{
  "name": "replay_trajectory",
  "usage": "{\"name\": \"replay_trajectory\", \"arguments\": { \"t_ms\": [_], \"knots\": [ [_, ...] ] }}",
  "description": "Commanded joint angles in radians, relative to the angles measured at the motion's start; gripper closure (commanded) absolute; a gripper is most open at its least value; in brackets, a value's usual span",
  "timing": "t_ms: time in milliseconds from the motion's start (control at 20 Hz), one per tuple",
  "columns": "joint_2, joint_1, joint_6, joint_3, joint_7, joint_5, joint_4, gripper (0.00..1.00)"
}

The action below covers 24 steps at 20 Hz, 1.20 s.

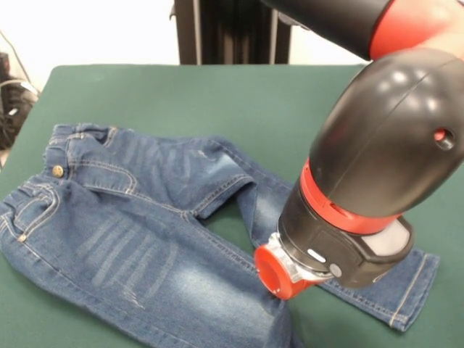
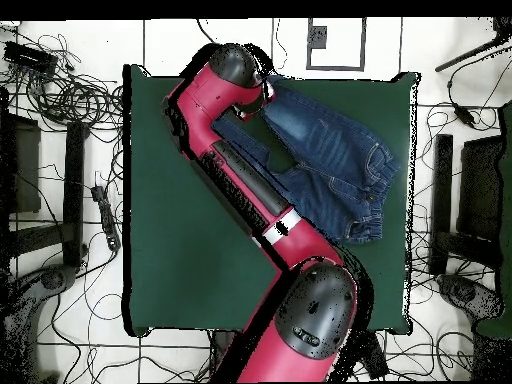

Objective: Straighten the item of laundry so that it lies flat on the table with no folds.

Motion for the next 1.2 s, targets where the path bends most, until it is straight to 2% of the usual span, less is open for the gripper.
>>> {"name": "replay_trajectory", "arguments": {
  "t_ms": [50, 300, 1200],
  "knots": [
    [0.072, 0.062, 0.132, -0.11, 0.124, -0.007, -0.034, 1.0],
    [0.082, 0.09, 0.112, -0.114, 0.176, -0.025, -0.058, 1.0],
    [0.09, 0.08, 0.098, -0.103, 0.131, -0.02, -0.078, 1.0]
  ]
}}
